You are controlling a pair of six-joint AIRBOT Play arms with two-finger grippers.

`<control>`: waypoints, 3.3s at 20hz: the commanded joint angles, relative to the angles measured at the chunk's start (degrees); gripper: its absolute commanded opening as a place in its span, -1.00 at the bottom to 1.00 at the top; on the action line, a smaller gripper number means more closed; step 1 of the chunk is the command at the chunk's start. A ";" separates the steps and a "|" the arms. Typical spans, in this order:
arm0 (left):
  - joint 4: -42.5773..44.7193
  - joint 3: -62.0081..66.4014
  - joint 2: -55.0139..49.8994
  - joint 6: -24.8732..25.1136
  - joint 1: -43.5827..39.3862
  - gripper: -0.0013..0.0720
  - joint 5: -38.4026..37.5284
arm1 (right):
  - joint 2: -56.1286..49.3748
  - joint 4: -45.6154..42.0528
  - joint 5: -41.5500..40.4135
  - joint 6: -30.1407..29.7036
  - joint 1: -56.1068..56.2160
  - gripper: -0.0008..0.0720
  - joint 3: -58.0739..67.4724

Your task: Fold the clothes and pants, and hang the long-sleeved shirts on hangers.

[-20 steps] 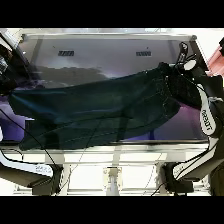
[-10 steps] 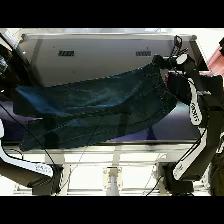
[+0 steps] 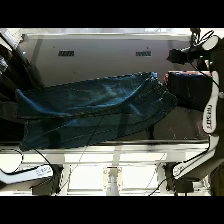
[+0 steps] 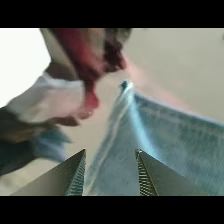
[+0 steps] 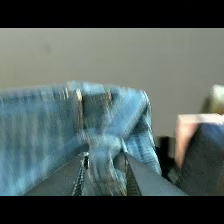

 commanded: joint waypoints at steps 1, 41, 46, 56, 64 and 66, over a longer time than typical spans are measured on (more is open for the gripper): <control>-0.28 -6.73 11.85 3.82 4.20 0.08 -9.35 | 9.18 -7.45 6.34 -4.04 -1.53 -0.25 -7.56; -23.08 -46.56 8.26 42.69 37.94 0.05 -14.97 | 21.35 7.08 6.25 -15.30 -11.28 -0.24 -41.88; -18.60 -46.53 7.48 44.83 37.35 0.05 -12.07 | 21.35 10.67 6.27 -15.26 -11.21 -0.24 -41.88; -21.38 -47.84 7.15 51.74 34.36 0.05 -11.10 | 21.35 11.41 6.21 -14.84 -11.17 -0.24 -41.88; -18.34 -50.77 6.80 50.25 30.91 -0.90 -9.86 | 21.35 11.39 6.27 -13.88 -11.17 -0.24 -41.88; -18.86 -48.52 8.07 47.45 29.81 -0.91 -9.07 | 21.35 10.60 6.21 -14.03 -11.17 -0.24 -41.88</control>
